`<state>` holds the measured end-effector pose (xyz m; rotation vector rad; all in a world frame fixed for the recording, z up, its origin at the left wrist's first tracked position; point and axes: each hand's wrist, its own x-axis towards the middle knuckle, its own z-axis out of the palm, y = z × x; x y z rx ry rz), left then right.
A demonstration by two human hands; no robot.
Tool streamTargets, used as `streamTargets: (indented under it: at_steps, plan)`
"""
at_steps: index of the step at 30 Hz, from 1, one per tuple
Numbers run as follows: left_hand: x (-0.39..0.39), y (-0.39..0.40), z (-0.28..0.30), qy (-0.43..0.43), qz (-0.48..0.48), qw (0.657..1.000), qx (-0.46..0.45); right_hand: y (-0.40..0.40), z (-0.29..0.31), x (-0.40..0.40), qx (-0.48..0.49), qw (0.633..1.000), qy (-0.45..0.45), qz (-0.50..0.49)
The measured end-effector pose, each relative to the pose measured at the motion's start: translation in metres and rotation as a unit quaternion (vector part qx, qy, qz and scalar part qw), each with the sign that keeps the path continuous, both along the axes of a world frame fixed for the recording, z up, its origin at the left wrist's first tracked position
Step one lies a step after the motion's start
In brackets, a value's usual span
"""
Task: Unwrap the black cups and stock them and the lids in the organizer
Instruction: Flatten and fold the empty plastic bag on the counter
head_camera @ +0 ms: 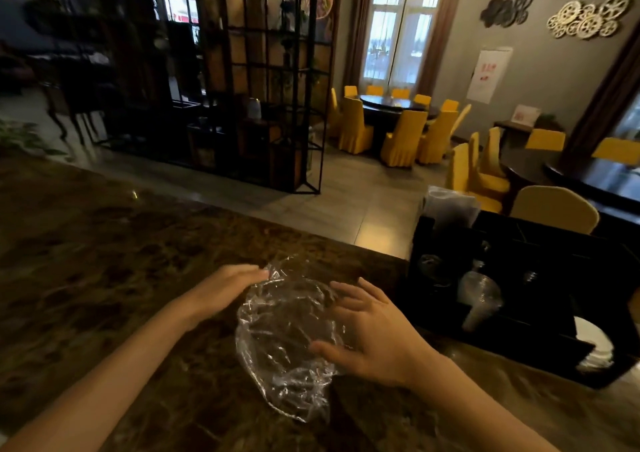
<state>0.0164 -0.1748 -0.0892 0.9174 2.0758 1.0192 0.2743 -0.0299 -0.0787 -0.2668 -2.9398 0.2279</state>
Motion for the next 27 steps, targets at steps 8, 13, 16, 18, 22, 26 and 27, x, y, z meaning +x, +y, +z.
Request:
streamTargets:
  at_steps: [8,13,16,18,22,26,27]
  plan:
    - [0.002,0.003,-0.010,-0.047,-0.077,0.984,0.152,-0.008,-0.006,-0.017,-0.065,0.996,-0.016,-0.054]
    - [0.005,0.009,-0.004,-0.055,-0.104,0.966,0.229,-0.008,0.006,-0.021,-0.104,0.988,0.077,-0.082]
    - [0.009,0.014,0.006,-0.041,-0.122,0.958,0.256,-0.010,0.018,-0.027,-0.100,0.976,0.152,-0.117]
    - [0.013,0.018,0.013,-0.017,-0.148,0.950,0.273,-0.008,0.029,-0.032,-0.102,0.972,0.171,-0.123]
    - [0.020,0.024,0.027,0.021,-0.187,0.938,0.291,0.002,0.051,-0.045,-0.158,0.971,0.118,-0.132]
    - [0.015,0.026,0.029,0.018,-0.182,0.931,0.315,0.016,0.053,-0.046,-0.219,0.957,0.146,-0.124]
    - [0.010,0.025,0.027,0.011,-0.178,0.931,0.318,0.019,0.052,-0.044,-0.227,0.954,0.156,-0.119]
